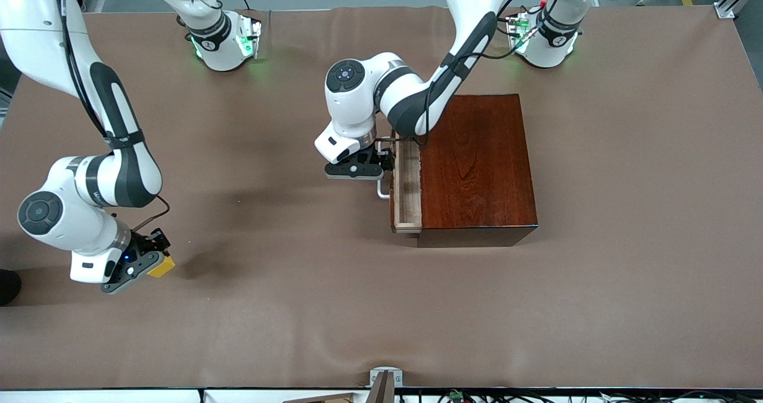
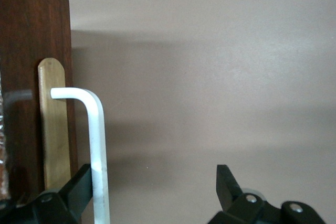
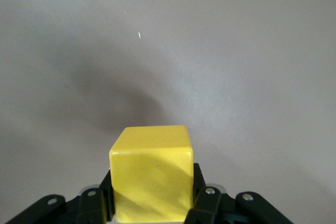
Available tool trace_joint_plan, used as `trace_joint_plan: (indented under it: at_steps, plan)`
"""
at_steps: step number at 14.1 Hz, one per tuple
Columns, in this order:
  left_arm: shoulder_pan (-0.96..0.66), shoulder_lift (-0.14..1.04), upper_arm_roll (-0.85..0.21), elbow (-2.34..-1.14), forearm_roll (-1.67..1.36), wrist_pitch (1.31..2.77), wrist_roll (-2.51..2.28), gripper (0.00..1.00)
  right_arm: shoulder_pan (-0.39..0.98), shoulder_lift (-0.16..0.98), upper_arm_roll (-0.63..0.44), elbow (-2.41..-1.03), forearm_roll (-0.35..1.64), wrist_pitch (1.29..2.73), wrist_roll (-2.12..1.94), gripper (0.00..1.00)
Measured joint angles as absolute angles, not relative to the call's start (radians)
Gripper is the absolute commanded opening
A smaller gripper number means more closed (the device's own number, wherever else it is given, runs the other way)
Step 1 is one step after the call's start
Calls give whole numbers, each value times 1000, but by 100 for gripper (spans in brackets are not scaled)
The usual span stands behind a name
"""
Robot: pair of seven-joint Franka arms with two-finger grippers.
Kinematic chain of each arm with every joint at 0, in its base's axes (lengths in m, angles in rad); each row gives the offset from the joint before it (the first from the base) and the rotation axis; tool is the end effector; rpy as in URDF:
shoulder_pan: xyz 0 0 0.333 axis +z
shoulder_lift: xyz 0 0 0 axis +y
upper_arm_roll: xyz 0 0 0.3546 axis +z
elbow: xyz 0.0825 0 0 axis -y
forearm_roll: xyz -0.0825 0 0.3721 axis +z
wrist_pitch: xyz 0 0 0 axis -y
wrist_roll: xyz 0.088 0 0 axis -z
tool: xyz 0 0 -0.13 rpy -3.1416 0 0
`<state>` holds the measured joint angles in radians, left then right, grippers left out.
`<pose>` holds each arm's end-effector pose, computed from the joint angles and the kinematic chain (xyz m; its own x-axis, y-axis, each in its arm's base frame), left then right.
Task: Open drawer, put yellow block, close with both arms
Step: 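Pull the drawer open with the left gripper while the right gripper lifts the cube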
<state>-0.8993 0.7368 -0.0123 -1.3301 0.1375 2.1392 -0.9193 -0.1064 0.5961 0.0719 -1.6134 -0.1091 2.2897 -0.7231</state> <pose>0.4760 -0.5968 0.3128 0.9896 -0.0591 0.1308 -0.0578 -0.9982 -0.0137 0.7127 -0.0366 0.3029 0.7352 0.6772 0.0294 0.6729 -0.7343 0.0891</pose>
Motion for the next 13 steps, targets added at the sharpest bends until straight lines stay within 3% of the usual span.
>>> trace_joint_plan:
  at_steps: [13]
  plan:
    - [-900,737,-32,-1330,133,2140,-921,100,-112,546,88,-1588,-109,2205,-806,0]
